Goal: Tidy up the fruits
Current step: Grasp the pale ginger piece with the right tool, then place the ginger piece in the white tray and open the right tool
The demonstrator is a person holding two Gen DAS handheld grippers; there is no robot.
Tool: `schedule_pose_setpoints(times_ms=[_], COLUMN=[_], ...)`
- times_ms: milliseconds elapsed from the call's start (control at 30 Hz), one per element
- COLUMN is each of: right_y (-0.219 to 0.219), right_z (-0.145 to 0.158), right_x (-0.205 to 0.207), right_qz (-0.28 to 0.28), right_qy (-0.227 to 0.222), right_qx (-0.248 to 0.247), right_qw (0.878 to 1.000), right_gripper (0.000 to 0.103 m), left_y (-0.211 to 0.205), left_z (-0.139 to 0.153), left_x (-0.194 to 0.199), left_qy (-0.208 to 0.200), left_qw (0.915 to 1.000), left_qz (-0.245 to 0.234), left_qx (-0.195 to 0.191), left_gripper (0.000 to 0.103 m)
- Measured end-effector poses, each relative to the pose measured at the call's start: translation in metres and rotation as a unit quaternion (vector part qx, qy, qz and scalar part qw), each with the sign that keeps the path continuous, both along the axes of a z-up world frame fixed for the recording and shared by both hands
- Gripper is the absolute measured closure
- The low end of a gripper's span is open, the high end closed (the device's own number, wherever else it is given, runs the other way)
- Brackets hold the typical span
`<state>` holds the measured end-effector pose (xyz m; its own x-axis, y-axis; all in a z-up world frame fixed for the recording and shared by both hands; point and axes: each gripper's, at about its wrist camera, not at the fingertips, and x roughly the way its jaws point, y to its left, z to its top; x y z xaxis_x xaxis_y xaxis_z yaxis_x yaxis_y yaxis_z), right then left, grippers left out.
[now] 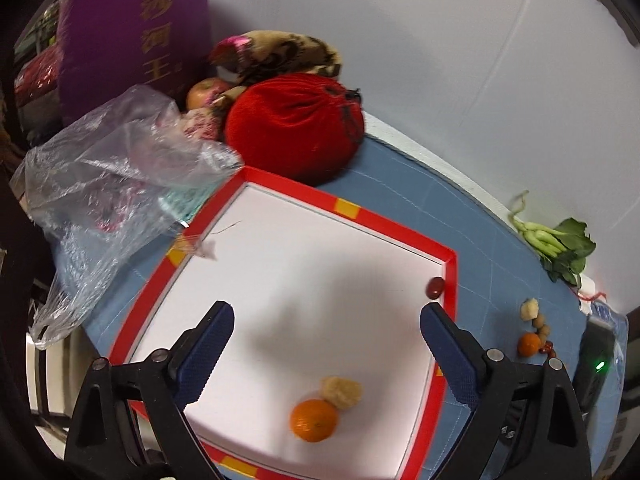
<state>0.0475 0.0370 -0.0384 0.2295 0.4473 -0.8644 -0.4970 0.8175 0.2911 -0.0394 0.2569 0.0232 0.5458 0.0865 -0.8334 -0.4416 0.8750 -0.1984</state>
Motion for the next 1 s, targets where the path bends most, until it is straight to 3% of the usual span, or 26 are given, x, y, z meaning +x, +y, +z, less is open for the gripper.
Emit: schedule_pose_setpoints(times_ms=[133, 300, 400, 500, 667, 733, 867, 1000], right_y=[0.011, 0.02, 0.029, 0.021, -0.003, -0.002, 0.036, 0.081], right_z=[-0.015, -0.023, -0.021, -0.018, 0.002, 0.022, 0.043, 0.022], right_x=[-0.005, -0.001, -0.001, -0.002, -0.001, -0.007, -0.028, -0.044], right_qz=[0.041, 0.035, 0.032, 0.018, -0.026, -0.014, 0.042, 0.073], right_qy=[-0.012, -0.026, -0.04, -0.029, -0.011, -0.008, -0.011, -0.012], right_qx=[-0.019, -0.024, -0.058, -0.058, -0.019, 0.031, 0.072, 0.038], right_qw=[0.999, 0.999, 0.997, 0.998, 0.999, 0.999, 0.996, 0.997], right_gripper=[0.068, 0.068, 0.078, 0.078, 0.078, 0.078, 0.078, 0.078], left_y=[0.008, 0.008, 0.012, 0.013, 0.011, 0.012, 0.017, 0.023], left_z=[0.001, -0.002, -0.003, 0.002, 0.01, 0.015, 0.021, 0.019], left_x=[-0.008, -0.008, -0.009, -0.011, -0.015, -0.017, -0.021, -0.022], left_qy=[0.004, 0.017, 0.018, 0.012, 0.002, -0.004, -0.011, -0.003], left_qw=[0.9998, 0.9997, 0.9998, 0.9998, 0.9991, 0.9983, 0.9955, 0.9938], left_qz=[0.009, -0.003, 0.001, 0.008, 0.016, 0.023, 0.044, 0.05], left_qx=[0.015, 0.018, 0.007, 0.015, 0.04, 0.053, 0.084, 0.099], left_gripper=[0.007, 0.007, 0.007, 0.007, 0.007, 0.007, 0.007, 0.007])
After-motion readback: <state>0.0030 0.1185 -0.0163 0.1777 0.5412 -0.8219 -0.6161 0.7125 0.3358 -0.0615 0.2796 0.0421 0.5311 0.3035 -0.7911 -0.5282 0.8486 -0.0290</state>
